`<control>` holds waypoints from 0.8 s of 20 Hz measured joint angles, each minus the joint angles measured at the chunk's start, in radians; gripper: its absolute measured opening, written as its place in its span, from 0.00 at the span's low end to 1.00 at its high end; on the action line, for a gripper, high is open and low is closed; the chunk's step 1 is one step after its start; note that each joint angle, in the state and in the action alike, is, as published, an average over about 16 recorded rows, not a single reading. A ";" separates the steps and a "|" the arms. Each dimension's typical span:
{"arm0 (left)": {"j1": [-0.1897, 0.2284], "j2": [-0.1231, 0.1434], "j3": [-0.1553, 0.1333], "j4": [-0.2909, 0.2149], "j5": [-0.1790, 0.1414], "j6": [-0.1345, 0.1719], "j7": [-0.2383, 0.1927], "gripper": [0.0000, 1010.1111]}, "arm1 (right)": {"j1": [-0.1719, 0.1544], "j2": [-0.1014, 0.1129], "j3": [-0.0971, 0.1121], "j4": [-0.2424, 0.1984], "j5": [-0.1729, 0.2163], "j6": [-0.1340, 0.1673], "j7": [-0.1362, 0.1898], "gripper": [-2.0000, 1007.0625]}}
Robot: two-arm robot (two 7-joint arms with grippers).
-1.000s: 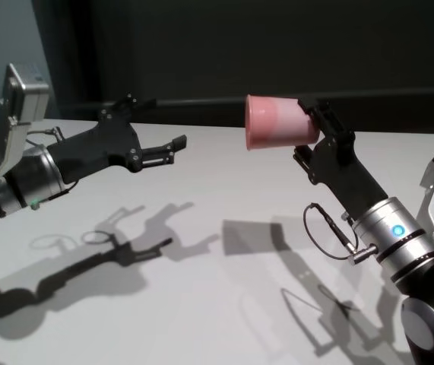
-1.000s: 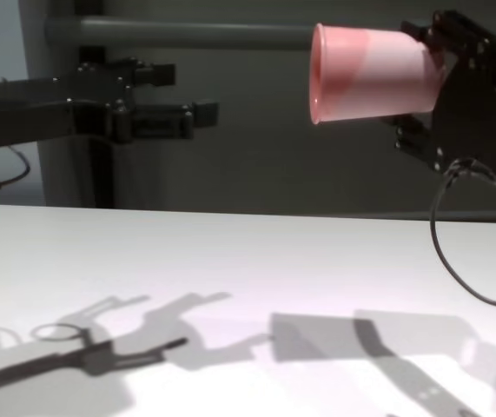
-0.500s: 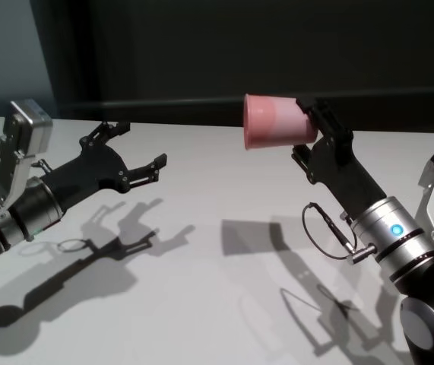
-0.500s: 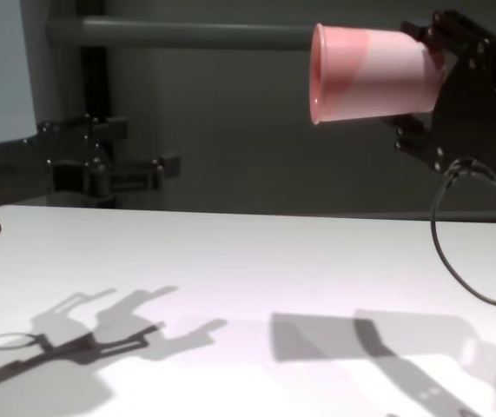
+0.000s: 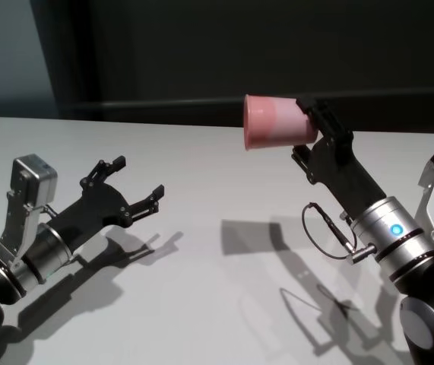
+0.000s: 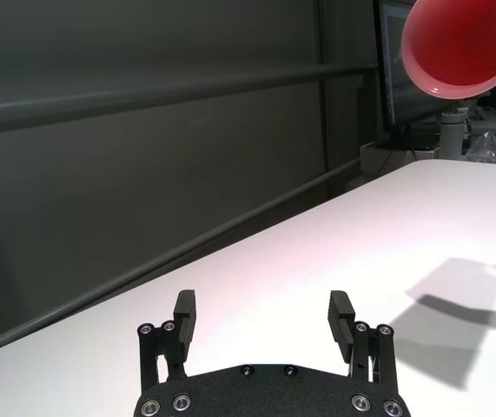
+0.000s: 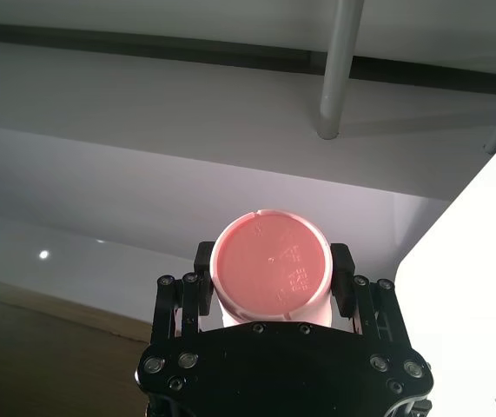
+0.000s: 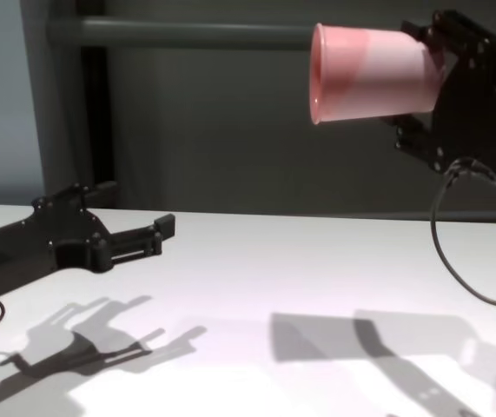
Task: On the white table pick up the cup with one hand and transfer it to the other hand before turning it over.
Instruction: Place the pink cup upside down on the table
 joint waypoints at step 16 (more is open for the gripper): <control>0.046 -0.023 -0.020 0.023 -0.001 -0.032 0.008 0.99 | -0.001 0.001 0.000 -0.001 -0.001 -0.004 0.000 0.76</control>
